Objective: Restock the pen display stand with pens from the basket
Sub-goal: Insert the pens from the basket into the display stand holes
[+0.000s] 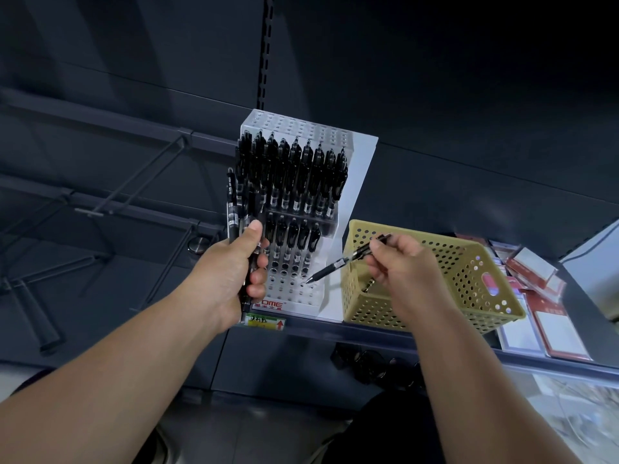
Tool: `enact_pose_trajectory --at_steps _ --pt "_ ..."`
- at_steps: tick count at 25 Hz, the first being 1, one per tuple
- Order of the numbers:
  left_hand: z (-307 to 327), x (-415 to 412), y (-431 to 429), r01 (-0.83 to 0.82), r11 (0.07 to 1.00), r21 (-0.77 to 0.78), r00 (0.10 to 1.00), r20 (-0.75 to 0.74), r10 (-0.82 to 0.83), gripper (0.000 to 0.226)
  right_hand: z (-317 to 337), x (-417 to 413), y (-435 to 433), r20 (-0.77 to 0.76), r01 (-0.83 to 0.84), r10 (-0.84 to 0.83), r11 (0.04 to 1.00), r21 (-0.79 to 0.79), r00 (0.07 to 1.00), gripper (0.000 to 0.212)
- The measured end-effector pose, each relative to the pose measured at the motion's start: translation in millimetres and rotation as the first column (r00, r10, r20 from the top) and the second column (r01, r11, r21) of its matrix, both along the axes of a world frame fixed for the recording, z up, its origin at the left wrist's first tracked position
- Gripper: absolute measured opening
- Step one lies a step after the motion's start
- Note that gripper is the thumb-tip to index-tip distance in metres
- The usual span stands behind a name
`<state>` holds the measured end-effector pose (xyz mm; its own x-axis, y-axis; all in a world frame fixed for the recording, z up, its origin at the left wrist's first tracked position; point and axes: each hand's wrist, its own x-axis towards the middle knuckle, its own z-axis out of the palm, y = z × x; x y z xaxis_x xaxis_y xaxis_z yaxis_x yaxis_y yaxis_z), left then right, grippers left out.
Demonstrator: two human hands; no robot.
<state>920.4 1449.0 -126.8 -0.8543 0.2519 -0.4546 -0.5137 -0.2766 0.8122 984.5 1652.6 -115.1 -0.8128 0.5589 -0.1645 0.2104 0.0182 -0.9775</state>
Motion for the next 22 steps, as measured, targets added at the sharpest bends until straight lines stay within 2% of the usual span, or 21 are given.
enact_pose_trajectory --at_steps 4,7,10,17,22 --pt "-1 1 4 0.028 0.999 -0.032 0.999 -0.030 -0.029 0.030 -2 -14 -3 -0.047 0.022 -0.010 0.960 0.278 0.999 0.014" --pt "-3 -1 6 0.046 0.998 -0.051 0.998 -0.038 -0.048 0.030 -6 -29 -5 -0.096 0.020 0.024 0.902 0.431 0.995 0.019" --pt "-6 -3 6 0.074 0.995 -0.069 0.996 -0.040 -0.077 0.031 -15 -45 -3 -0.059 -0.019 0.064 0.819 0.573 0.996 0.020" --pt "-10 -9 3 0.099 0.992 -0.074 0.994 -0.042 -0.102 0.031 -29 -60 -6 0.028 -0.126 0.149 0.702 0.701 0.988 0.020" --pt "-13 -10 5 0.107 0.992 -0.068 0.993 -0.042 -0.110 0.033 -38 -65 -14 0.051 -0.158 0.165 0.741 0.653 0.985 0.018"
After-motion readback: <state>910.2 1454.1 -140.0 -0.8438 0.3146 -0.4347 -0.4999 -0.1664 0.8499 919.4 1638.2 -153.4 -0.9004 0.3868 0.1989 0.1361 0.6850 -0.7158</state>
